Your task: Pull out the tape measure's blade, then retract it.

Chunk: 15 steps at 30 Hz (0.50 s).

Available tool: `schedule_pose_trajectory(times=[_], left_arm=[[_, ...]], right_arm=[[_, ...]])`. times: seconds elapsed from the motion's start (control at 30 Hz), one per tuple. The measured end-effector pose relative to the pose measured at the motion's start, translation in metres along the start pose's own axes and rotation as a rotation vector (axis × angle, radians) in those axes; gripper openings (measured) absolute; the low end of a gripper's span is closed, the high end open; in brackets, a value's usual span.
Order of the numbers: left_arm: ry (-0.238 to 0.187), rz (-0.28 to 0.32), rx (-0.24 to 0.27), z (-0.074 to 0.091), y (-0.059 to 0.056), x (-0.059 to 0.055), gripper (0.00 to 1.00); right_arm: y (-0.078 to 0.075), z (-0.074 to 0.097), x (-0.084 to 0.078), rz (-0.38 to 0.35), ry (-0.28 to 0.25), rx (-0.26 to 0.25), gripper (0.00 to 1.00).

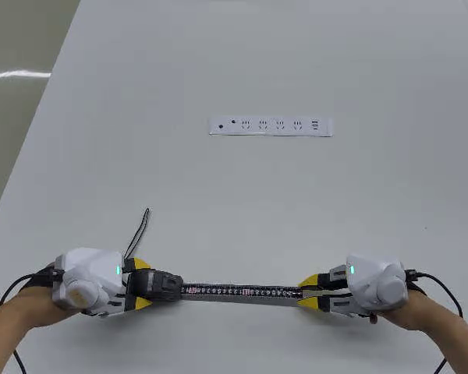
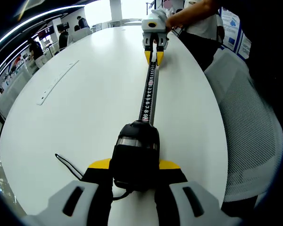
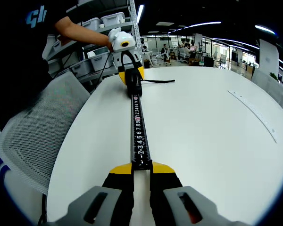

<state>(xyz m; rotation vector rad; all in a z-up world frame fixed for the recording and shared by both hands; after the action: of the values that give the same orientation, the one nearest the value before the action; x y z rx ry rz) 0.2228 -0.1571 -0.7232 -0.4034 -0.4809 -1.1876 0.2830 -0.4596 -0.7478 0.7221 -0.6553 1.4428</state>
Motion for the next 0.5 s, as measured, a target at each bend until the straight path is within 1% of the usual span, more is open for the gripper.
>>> schedule_pose_trajectory(times=[0.23,0.5], left_arm=[[0.003,0.000,0.000,-0.001,0.001,-0.001,0.30],[0.008,0.000,-0.004,-0.002,0.001,0.000,0.30]], right_arm=[[-0.002,0.004,-0.003,-0.001,0.004,-0.003,0.09],[-0.003,0.010,-0.011,-0.009,0.012,-0.007,0.09]])
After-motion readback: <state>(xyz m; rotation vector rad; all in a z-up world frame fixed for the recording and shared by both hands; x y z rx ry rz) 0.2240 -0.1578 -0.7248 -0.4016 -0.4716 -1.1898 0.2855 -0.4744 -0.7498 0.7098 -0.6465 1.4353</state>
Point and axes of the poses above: the centre of the closed fingertips' face, and the gripper's own axes: z roughly backward along the fingers, y roughly to its left, x roughly out of its top, the point moved 4 cm from there along z, roughly backward along the fingers, and after that the axes turned 7 degrees about -x, right-handed, at the moved point
